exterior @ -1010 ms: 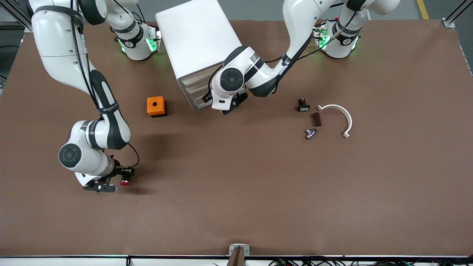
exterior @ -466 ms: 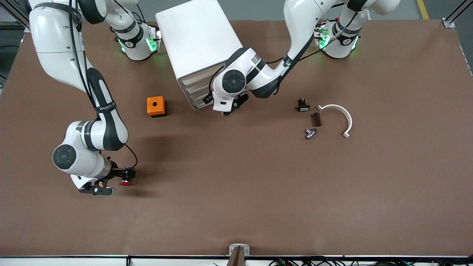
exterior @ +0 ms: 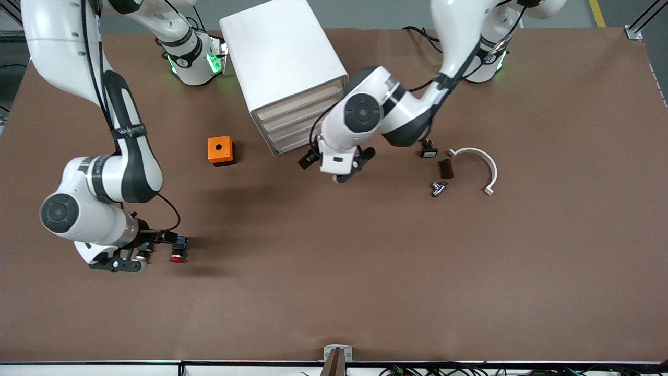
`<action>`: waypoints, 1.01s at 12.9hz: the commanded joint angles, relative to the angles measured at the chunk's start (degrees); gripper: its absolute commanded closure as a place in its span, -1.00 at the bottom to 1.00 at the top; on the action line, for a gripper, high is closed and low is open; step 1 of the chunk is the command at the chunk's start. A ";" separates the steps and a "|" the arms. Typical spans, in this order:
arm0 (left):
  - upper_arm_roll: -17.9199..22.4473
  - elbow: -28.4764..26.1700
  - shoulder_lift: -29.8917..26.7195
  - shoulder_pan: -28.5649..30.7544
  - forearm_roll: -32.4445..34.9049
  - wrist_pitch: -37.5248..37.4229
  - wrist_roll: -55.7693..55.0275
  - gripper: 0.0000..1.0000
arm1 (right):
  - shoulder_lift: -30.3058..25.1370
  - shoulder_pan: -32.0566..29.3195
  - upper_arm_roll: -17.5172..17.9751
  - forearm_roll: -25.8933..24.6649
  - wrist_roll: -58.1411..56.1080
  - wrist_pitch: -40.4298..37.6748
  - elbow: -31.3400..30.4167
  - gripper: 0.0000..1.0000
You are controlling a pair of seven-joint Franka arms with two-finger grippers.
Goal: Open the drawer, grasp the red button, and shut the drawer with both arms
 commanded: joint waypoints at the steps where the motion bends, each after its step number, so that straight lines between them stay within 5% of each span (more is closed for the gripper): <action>1: -0.19 -0.27 -6.58 7.11 0.76 -5.67 5.76 -0.99 | -6.39 -2.15 0.94 -1.39 -0.89 -6.83 -1.00 -1.00; 10: -0.10 -0.36 -22.05 27.06 8.23 -34.58 37.46 -0.99 | -16.08 -8.48 0.76 -2.27 -6.43 -30.57 7.95 -1.00; 13: -0.10 -0.45 -24.35 32.09 10.68 -37.06 48.64 -0.99 | -15.64 -8.57 0.94 -2.53 -5.55 -35.76 13.48 -1.00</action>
